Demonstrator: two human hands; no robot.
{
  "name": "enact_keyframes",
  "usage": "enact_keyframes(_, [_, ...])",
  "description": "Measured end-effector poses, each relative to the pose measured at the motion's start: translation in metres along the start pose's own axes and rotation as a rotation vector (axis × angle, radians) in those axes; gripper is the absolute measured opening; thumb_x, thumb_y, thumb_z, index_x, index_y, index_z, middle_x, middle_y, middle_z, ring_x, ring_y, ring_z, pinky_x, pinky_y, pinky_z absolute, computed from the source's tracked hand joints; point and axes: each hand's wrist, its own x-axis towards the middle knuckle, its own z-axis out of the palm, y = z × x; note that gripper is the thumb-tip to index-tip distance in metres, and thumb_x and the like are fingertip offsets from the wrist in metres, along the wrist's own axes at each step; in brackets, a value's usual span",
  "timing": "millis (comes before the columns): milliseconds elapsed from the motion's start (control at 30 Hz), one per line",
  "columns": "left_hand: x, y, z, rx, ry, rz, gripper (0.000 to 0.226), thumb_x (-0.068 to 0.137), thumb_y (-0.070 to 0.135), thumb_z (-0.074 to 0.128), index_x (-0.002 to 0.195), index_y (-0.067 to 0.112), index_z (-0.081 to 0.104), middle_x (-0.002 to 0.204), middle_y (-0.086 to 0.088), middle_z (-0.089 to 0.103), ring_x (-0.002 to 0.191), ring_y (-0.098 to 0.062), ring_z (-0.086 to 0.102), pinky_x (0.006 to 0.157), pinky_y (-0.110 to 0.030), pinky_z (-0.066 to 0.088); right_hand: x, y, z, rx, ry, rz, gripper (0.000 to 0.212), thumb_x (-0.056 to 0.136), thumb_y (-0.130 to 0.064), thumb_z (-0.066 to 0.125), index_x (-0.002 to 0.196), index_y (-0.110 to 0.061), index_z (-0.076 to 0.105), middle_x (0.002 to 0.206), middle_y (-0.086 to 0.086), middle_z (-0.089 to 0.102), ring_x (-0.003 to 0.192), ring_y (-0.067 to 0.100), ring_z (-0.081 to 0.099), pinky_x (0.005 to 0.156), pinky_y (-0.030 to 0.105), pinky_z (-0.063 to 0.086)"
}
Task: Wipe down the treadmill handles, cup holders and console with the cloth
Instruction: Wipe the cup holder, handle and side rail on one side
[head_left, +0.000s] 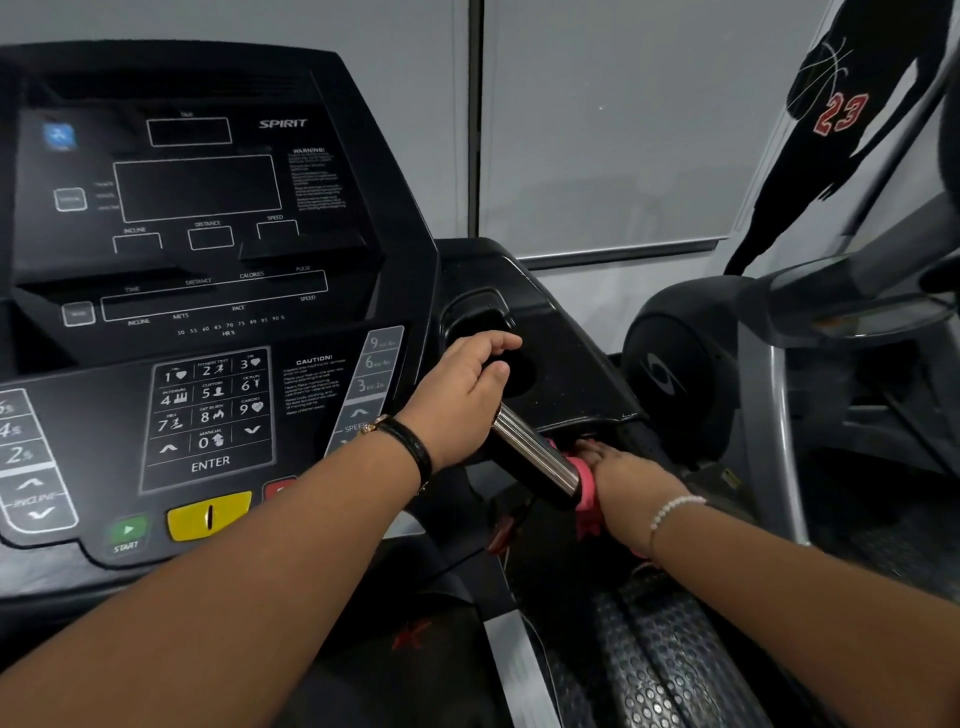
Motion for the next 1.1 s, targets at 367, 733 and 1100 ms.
enact_keyframes(367, [-0.001,0.0,0.0,0.015,-0.012,0.002,0.031,0.1,0.022,0.037,0.127,0.029,0.05,0.129,0.012,0.046,0.111,0.001,0.044,0.083,-0.007,0.03,0.006,0.009,-0.007,-0.476,0.082,-0.11,0.037,0.081,-0.032,0.055,0.118,-0.033,0.051,0.122,-0.011,0.053,0.118,0.017,0.037,0.101,0.039,0.022])
enact_keyframes(733, [0.001,-0.001,0.0,0.042,-0.011,0.042,0.03,0.099,0.022,0.037,0.123,0.032,0.052,0.124,0.015,0.048,0.091,0.009,0.049,0.071,0.003,0.034,-0.009,-0.007,0.029,0.527,0.381,-0.064,0.052,0.063,-0.017,0.079,0.111,-0.017,0.06,0.1,-0.003,0.062,0.099,0.017,0.059,0.084,0.021,0.044])
enact_keyframes(1100, [0.001,0.001,-0.001,0.03,-0.026,0.04,0.029,0.1,0.022,0.036,0.121,0.034,0.053,0.113,0.016,0.051,0.094,0.004,0.05,0.077,-0.008,0.035,0.031,0.017,0.005,0.257,-0.117,-0.207,0.036,0.056,-0.039,0.08,0.079,-0.023,0.058,0.076,-0.003,0.066,0.07,0.014,0.066,0.071,0.033,0.059])
